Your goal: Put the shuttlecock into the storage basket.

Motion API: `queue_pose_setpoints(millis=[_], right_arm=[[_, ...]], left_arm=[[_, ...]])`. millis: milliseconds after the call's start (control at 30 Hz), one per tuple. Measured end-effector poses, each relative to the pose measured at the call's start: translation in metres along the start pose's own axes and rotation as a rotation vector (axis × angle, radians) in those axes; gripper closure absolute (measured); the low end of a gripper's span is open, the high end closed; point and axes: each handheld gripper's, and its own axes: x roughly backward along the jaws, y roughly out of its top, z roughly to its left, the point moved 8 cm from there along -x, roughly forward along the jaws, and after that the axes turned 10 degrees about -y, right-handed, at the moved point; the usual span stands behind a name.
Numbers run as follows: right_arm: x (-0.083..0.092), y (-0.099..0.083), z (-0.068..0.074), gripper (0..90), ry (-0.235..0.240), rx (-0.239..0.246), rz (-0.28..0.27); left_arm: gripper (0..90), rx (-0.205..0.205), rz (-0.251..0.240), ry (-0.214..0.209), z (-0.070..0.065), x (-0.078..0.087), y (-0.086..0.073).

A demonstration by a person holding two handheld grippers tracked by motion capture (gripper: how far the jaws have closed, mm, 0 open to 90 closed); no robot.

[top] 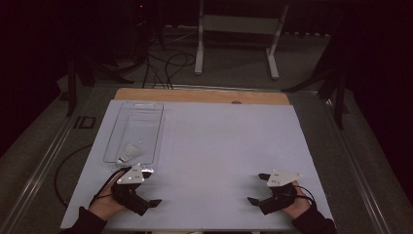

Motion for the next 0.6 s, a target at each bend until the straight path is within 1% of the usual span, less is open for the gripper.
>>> queue_pose_setpoints(millis=[67, 167, 200, 467, 600], right_arm=[[-0.0003, -0.0001, 0.0, 8.2, -0.002, 0.002, 0.002], [-0.0004, 0.0005, 0.0005, 8.2, -0.001, 0.004, 0.001], [-0.0004, 0.0006, 0.0004, 8.2, 0.0, 0.004, 0.001], [-0.0014, 0.0002, 0.0008, 8.2, 0.002, 0.002, 0.009], [-0.001, 0.0009, 0.0014, 8.3, 0.004, 0.002, 0.004]], left_arm=[[1.0, -0.004, -0.001, -0.004, -0.0012, -0.0005, 0.0009], [1.0, 0.01, -0.03, -0.01, -0.0024, -0.0016, 0.0053], [1.0, 0.013, -0.033, -0.008, -0.002, -0.0015, 0.006], [1.1, 0.014, -0.035, 0.009, 0.0007, -0.0042, 0.0053], [1.1, 0.012, -0.034, 0.006, -0.0001, -0.005, 0.0057]])
